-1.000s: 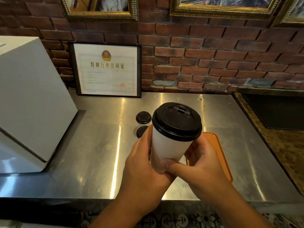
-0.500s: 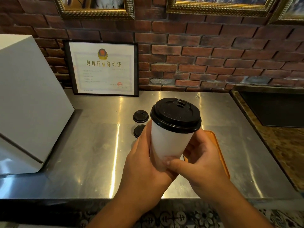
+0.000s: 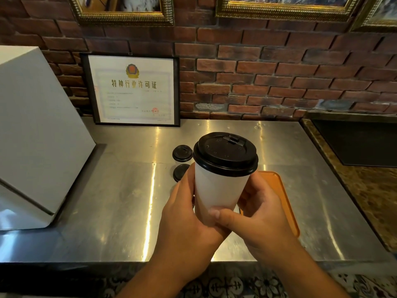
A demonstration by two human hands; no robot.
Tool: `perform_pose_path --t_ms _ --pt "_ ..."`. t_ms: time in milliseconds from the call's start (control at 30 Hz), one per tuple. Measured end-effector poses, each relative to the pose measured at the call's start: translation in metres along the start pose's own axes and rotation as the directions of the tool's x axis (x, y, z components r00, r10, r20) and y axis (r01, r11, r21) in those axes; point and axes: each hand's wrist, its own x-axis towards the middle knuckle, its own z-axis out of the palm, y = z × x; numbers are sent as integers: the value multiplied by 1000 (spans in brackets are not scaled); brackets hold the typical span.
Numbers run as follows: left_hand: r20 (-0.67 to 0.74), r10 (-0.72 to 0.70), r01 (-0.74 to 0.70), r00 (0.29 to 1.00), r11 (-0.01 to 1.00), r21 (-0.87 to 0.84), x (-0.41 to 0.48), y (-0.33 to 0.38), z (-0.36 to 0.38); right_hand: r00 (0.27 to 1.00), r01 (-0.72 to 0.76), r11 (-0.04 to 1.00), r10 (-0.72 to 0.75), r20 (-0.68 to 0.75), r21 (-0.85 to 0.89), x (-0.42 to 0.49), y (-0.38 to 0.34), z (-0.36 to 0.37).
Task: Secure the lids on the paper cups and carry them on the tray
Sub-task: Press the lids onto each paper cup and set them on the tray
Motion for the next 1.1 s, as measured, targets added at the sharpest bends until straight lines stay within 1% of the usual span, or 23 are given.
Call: perform_pose_path --t_ms 267,433,633,767,867,967,1100 --pt "-4 25 -25 1000 1000 16 2 2 2 999 7 1000 -7 -31 -24 3 2 -3" --pt "22 34 -33 999 999 -30 4 1 5 998 -11 999 9 -54 -38 3 3 -2" --pt "19 30 -29 999 999 -15 9 -7 4 999 -39 999 39 22 -18 6 -1 -2" --pt "49 43 -42 998 999 -22 12 -5 4 1000 -9 1000 10 15 -13 9 -1 -5" --pt "78 48 -43 996 997 -60 14 -1 4 1000 8 1000 -8 0 -24 10 0 -7" --pt "84 42 -35 996 996 -88 14 2 5 1000 23 1000 -23 -3 -17 11 0 -8" --pt "74 46 -39 996 996 -85 15 3 6 999 35 999 -35 -14 -4 10 1 -7"
